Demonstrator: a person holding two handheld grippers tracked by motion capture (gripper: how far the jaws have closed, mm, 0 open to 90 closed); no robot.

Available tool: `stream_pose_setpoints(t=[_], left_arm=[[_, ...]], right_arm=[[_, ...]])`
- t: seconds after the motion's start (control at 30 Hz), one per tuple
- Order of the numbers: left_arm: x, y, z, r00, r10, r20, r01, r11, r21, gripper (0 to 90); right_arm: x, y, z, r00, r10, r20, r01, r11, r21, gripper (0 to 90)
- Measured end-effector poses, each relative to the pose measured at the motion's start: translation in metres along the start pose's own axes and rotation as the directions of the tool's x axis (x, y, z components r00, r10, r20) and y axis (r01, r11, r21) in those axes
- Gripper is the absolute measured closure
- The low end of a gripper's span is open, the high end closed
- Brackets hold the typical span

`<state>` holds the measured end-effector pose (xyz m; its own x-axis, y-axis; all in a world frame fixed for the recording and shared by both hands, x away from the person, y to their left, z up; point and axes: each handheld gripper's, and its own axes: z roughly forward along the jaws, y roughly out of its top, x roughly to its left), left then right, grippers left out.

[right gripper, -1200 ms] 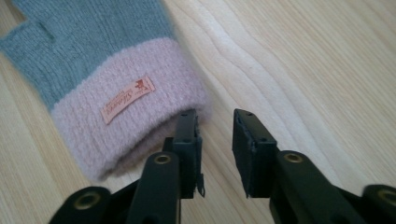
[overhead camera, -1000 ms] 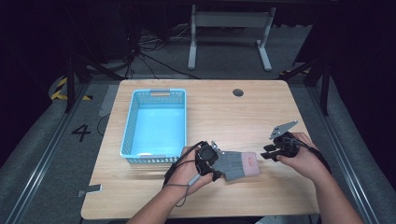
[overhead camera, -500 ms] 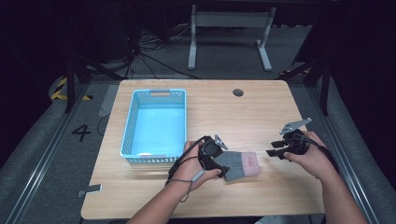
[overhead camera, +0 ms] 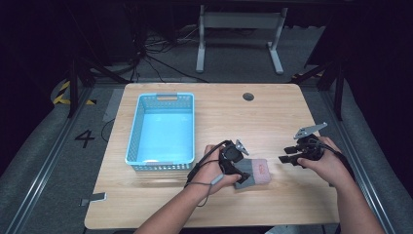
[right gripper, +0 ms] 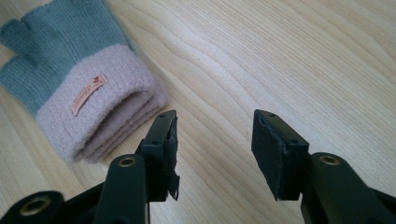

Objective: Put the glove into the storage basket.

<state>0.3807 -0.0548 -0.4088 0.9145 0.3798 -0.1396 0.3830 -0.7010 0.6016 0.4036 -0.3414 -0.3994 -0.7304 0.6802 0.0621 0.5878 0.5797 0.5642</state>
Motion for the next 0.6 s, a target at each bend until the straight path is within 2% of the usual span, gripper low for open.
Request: stream_pose_setpoints(t=[0.23,0.33,0.43,0.47,0.6], left_arm=[[0.003,0.006,0.023,0.9993,0.0,-0.039,0.001,0.9996,0.026,26.2],[0.005,0.006,0.026,0.9988,0.003,-0.049,-0.002,0.9995,0.032,25.7],[0.007,0.006,0.032,0.998,-0.01,-0.062,0.013,0.9988,0.048,24.2],[0.007,0.005,0.036,0.9977,-0.009,-0.067,0.013,0.9975,0.069,23.6],[0.007,0.005,0.04,0.9974,0.001,-0.072,0.006,0.996,0.089,21.2]], right_arm=[[-0.004,0.001,-0.003,1.0,0.007,-0.004,-0.007,0.9998,-0.02,51.1],[-0.004,0.002,-0.003,1.0,0.007,-0.006,-0.007,0.9997,-0.023,50.9],[-0.005,0.003,-0.002,0.9999,0.006,-0.011,-0.007,0.9997,-0.026,50.7],[-0.005,0.003,-0.002,0.9999,0.005,-0.011,-0.005,0.9996,-0.027,50.7],[-0.005,0.004,-0.002,0.9999,0.004,-0.012,-0.004,0.9995,-0.03,50.3]])
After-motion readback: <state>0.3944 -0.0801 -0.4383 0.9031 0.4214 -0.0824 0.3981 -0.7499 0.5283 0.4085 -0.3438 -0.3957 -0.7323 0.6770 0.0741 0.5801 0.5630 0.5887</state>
